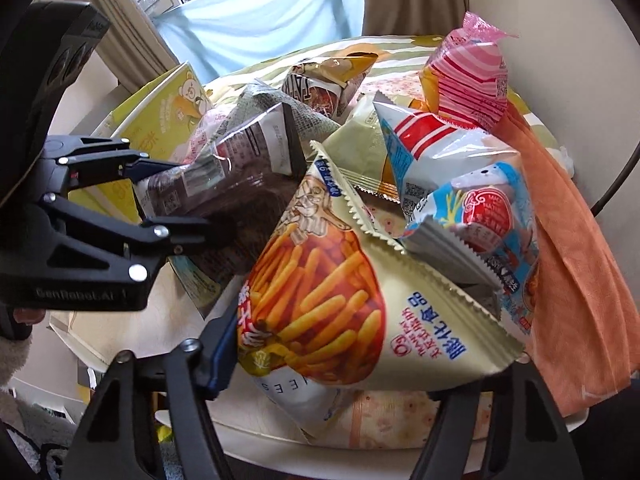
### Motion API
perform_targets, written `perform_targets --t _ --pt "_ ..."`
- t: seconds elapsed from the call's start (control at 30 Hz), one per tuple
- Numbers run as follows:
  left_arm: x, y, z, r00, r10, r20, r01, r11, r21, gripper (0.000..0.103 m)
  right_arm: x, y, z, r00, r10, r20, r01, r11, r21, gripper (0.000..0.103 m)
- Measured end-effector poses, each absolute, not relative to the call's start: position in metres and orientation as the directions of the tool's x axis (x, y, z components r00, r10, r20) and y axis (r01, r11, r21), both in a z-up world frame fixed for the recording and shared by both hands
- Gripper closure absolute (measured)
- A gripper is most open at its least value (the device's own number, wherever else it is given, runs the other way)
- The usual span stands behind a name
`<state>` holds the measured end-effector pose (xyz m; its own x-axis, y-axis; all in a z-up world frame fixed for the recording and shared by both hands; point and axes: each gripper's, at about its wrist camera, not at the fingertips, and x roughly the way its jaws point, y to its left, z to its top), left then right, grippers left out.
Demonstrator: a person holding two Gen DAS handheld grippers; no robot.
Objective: Organize snacks
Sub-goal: 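Grasp the brown cocoa bag with the left gripper while the right grasps the cheese-stick bag, then lower both held bags into the box and open both grippers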
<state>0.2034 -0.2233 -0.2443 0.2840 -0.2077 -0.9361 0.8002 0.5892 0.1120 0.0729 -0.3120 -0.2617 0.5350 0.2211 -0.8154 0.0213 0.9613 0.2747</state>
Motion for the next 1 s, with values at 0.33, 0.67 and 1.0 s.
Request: perform_targets --t 0.33,0.67,1.0 --pt "0.197 -0.204 -0.204 0.348 -0.218 -0.912 0.706 0.701 0.102 0.049 0.065 -0.310 -0.227 0.544 0.252 -0.800 -0.053 0.962 0.267 0.041" --pt "0.194 -0.172 -0.135 0.508 -0.207 -0.836 0.532 0.839 0.116 0.049 0.077 -0.299 -0.170 0.545 0.321 -0.774 -0.197 0.947 0.253 0.041" --pt "0.222 -0.100 -0.084 0.618 -0.158 -0.770 0.311 0.949 0.055 0.049 0.132 -0.262 -0.102 0.554 0.403 -0.729 -0.414 0.893 0.179 0.041"
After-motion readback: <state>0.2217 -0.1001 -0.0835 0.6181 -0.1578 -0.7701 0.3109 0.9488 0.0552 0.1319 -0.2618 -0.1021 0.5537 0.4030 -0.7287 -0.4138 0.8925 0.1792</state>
